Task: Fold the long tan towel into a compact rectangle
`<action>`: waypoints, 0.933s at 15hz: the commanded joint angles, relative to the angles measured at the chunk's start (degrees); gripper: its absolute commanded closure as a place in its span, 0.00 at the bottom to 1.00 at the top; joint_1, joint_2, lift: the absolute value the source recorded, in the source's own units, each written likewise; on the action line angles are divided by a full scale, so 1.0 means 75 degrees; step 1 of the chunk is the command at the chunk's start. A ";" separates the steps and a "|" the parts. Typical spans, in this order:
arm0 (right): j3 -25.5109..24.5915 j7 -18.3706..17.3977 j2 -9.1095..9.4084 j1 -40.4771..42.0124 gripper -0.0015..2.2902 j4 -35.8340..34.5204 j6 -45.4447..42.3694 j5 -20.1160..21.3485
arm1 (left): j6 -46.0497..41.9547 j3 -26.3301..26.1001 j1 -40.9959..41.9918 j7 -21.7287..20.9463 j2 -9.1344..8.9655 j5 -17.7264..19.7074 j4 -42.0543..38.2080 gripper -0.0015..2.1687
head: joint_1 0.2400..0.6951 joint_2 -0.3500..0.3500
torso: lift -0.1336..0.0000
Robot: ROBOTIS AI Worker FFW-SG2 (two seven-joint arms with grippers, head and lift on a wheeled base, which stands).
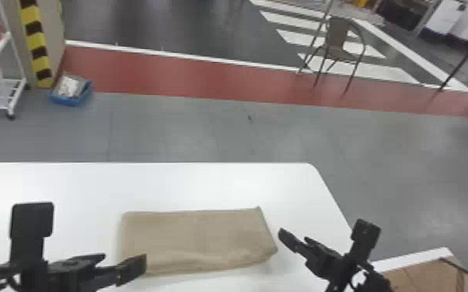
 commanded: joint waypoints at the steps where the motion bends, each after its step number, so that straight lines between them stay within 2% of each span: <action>1: -0.0086 0.0128 0.0007 0.0067 0.02 0.0231 -0.0325 -0.0003 | -0.0528 -0.0054 0.0141 -0.0153 0.0010 -0.0138 0.0096 0.02 | 1.00 0.00 | 1.00; 4: -0.0086 0.0269 0.0007 0.0324 0.03 0.0267 -0.0840 -0.0155 | -0.1817 -0.0429 0.0411 -0.0188 0.0033 -0.0490 0.0225 0.02 | 1.00 0.00 | 1.00; 8: -0.0250 0.0445 0.0007 0.0477 0.03 0.0337 -0.1098 -0.0202 | -0.3973 -0.1496 0.0469 -0.0024 -0.0002 -0.1627 0.1128 0.04 | 1.00 0.00 | 1.00; 9: -0.0344 0.0550 0.0007 0.0535 0.03 0.0337 -0.1121 -0.0249 | -0.4466 -0.1788 0.0469 0.0093 -0.0002 -0.1908 0.1327 0.21 | 1.00 0.00 | 1.00; 10: -0.0391 0.0574 0.0007 0.0617 0.03 0.0337 -0.1262 -0.0319 | -0.4841 -0.2046 0.0458 0.0293 -0.0002 -0.2119 0.1479 0.45 | 1.00 0.00 | 1.00; 11: -0.0461 0.0609 0.0007 0.0688 0.03 0.0337 -0.1309 -0.0389 | -0.5216 -0.2304 0.0458 0.0539 -0.0002 -0.2177 0.1655 0.75 | 1.00 0.00 | 1.00; 12: -0.0543 0.0679 0.0007 0.0711 0.03 0.0372 -0.1309 -0.0413 | -0.5263 -0.2433 0.0399 0.0621 -0.0002 -0.2271 0.1772 0.85 | 1.00 0.00 | 1.00; 14: -0.0684 0.0726 0.0007 0.0711 0.03 0.0442 -0.1356 -0.0448 | -0.5825 -0.2808 0.0200 0.0972 -0.0049 -0.2517 0.2311 0.87 | 1.00 0.00 | 1.00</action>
